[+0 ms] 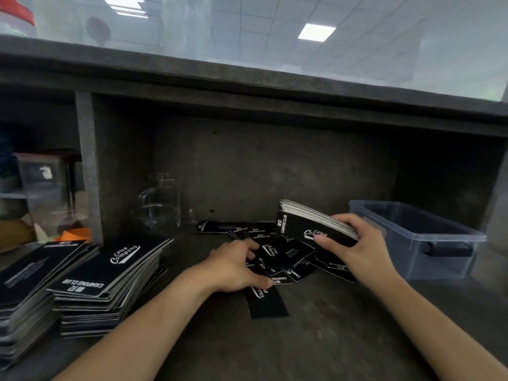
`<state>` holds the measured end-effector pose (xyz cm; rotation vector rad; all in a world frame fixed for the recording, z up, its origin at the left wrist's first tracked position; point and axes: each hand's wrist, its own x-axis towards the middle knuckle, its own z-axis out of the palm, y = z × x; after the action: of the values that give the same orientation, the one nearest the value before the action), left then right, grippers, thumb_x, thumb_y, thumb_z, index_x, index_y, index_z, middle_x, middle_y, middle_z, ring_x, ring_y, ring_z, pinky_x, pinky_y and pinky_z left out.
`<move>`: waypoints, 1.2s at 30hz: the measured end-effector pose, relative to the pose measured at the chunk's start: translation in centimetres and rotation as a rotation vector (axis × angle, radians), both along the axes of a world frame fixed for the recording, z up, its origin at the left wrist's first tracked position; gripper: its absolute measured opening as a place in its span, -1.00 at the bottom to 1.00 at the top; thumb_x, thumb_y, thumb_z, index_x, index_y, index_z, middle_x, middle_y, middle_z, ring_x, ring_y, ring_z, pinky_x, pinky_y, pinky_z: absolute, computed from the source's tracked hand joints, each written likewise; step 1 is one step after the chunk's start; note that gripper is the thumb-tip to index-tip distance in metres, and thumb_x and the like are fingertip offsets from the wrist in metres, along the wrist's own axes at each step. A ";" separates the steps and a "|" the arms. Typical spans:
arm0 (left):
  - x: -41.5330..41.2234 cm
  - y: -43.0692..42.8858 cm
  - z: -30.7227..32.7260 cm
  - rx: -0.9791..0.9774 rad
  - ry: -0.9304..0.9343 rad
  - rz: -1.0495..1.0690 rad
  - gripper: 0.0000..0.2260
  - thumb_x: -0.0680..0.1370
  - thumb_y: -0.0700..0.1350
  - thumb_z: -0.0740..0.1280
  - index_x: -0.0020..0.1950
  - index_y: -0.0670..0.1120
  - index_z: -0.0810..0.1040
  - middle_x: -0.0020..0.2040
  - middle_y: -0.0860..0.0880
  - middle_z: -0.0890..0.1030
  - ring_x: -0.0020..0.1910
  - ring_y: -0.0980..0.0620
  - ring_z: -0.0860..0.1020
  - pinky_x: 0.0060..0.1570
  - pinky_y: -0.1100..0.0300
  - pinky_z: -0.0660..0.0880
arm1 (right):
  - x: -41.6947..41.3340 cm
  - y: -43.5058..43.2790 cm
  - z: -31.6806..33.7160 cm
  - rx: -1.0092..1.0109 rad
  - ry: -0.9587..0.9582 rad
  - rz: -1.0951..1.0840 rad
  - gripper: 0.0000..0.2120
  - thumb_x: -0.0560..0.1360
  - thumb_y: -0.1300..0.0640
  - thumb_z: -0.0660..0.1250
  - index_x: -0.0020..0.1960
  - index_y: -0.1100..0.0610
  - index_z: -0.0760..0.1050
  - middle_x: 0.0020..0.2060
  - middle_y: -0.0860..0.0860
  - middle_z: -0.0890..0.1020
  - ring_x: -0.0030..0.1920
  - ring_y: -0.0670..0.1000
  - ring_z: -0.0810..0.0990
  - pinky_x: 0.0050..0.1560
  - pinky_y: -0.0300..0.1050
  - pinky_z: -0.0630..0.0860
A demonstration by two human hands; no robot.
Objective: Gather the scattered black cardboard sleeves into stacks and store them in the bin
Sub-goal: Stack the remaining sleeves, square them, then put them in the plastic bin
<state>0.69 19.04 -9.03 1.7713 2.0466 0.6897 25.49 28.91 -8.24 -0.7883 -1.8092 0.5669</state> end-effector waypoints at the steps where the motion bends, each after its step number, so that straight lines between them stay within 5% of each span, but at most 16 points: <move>1: -0.1 0.0 -0.1 0.000 -0.040 -0.001 -0.20 0.35 0.14 0.62 0.51 0.05 0.38 0.27 0.10 0.55 0.31 0.04 0.49 0.41 0.05 0.40 | -0.1 0.0 0.0 -0.008 -0.004 0.004 -0.66 0.36 0.08 0.62 0.09 -0.03 0.62 -0.10 -0.16 0.72 -0.10 -0.23 0.69 -0.13 -0.35 0.61; 5: -0.2 0.6 -0.3 -0.011 -0.190 0.019 -0.28 0.37 -0.05 0.63 0.48 0.00 0.42 0.20 0.04 0.55 0.12 0.08 0.54 0.21 0.22 0.50 | -0.1 -0.1 0.1 -0.039 0.026 0.025 -0.67 0.36 0.08 0.62 0.08 -0.05 0.63 -0.10 -0.21 0.72 -0.08 -0.20 0.70 -0.13 -0.31 0.61; 9: 0.2 1.0 -0.5 -0.020 -0.211 0.065 -0.41 0.40 -0.09 0.58 0.41 0.01 0.50 0.06 0.09 0.55 0.13 0.06 0.57 0.23 0.20 0.50 | 0.0 -0.1 0.1 -0.069 0.025 0.040 -0.67 0.36 0.07 0.62 0.08 -0.05 0.63 -0.09 -0.23 0.72 -0.08 -0.19 0.71 -0.04 -0.20 0.62; 11: 0.7 1.0 -0.6 0.000 -0.211 0.107 -0.44 0.41 0.11 0.54 0.38 0.05 0.51 0.11 0.10 0.55 0.22 0.04 0.52 0.34 0.10 0.46 | 0.0 -0.1 0.1 -0.074 0.010 0.037 -0.67 0.35 0.04 0.63 0.07 -0.06 0.63 -0.08 -0.20 0.73 -0.07 -0.18 0.71 -0.02 -0.15 0.63; 13: 1.4 0.9 -0.8 0.007 -0.121 0.157 -0.25 0.32 0.45 0.43 0.39 0.08 0.47 0.26 0.07 0.51 0.34 0.00 0.44 0.41 0.02 0.39 | -0.1 -0.1 0.0 -0.073 -0.002 0.038 -0.66 0.35 0.03 0.63 0.08 -0.07 0.63 -0.06 -0.18 0.73 -0.06 -0.16 0.71 -0.01 -0.11 0.65; 15: 2.4 0.8 -1.1 0.034 0.046 0.183 -0.13 0.28 0.52 0.40 0.46 0.07 0.40 0.35 0.03 0.47 0.40 -0.03 0.38 0.44 0.01 0.33 | -0.1 -0.1 0.0 -0.074 0.000 0.040 -0.66 0.35 0.04 0.63 0.08 -0.06 0.63 -0.06 -0.16 0.74 -0.05 -0.14 0.72 0.00 -0.09 0.66; 18: 3.1 1.1 -1.1 0.081 0.111 0.203 -0.22 0.37 0.37 0.48 0.48 0.04 0.39 0.35 0.03 0.51 0.41 -0.04 0.39 0.42 0.04 0.30 | -0.2 -0.2 0.0 -0.081 0.007 0.044 -0.66 0.35 0.05 0.63 0.08 -0.06 0.63 -0.07 -0.16 0.74 -0.06 -0.14 0.72 -0.02 -0.12 0.66; 23: 1.7 1.6 -0.4 -0.001 -0.228 0.187 -0.41 0.34 -0.02 0.64 0.33 0.00 0.55 0.21 -0.01 0.63 0.25 -0.02 0.58 0.38 0.04 0.45 | -0.2 0.0 -0.1 -0.098 0.029 0.053 -0.66 0.35 0.03 0.63 0.08 -0.07 0.64 -0.05 -0.15 0.74 -0.04 -0.13 0.72 -0.01 -0.11 0.65; 27: 0.1 1.4 -0.3 0.126 -0.382 0.187 -0.79 0.48 -0.26 0.47 -0.02 0.04 0.63 -0.04 -0.05 0.69 0.01 -0.01 0.65 0.08 0.14 0.57 | -0.2 0.0 0.1 -0.155 0.089 0.097 -0.69 0.35 0.05 0.62 0.06 -0.06 0.66 -0.05 -0.14 0.74 -0.03 -0.10 0.73 0.04 -0.06 0.65; 31: -1.4 1.3 0.3 0.259 -0.487 0.164 -0.79 0.61 -0.32 0.30 -0.01 0.00 0.57 -0.07 -0.10 0.70 -0.11 -0.02 0.69 0.03 0.09 0.59 | -0.1 -0.7 0.7 -0.312 0.111 0.257 -0.66 0.33 0.07 0.60 0.08 0.03 0.66 0.00 0.05 0.75 -0.01 0.11 0.75 0.07 0.06 0.66; 36: -0.3 0.5 0.9 0.277 -0.546 -0.008 -0.80 0.66 -0.38 0.17 0.11 -0.12 0.50 -0.12 -0.07 0.67 -0.27 0.10 0.68 -0.22 0.33 0.55 | -0.1 -1.1 0.6 -0.379 0.021 0.351 -0.67 0.34 0.14 0.60 0.08 0.04 0.67 0.02 0.09 0.74 0.03 0.16 0.74 0.10 0.09 0.65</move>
<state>0.34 19.57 -8.11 1.4957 1.6287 1.3373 25.39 27.85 -7.62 -0.7100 -1.8572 1.1676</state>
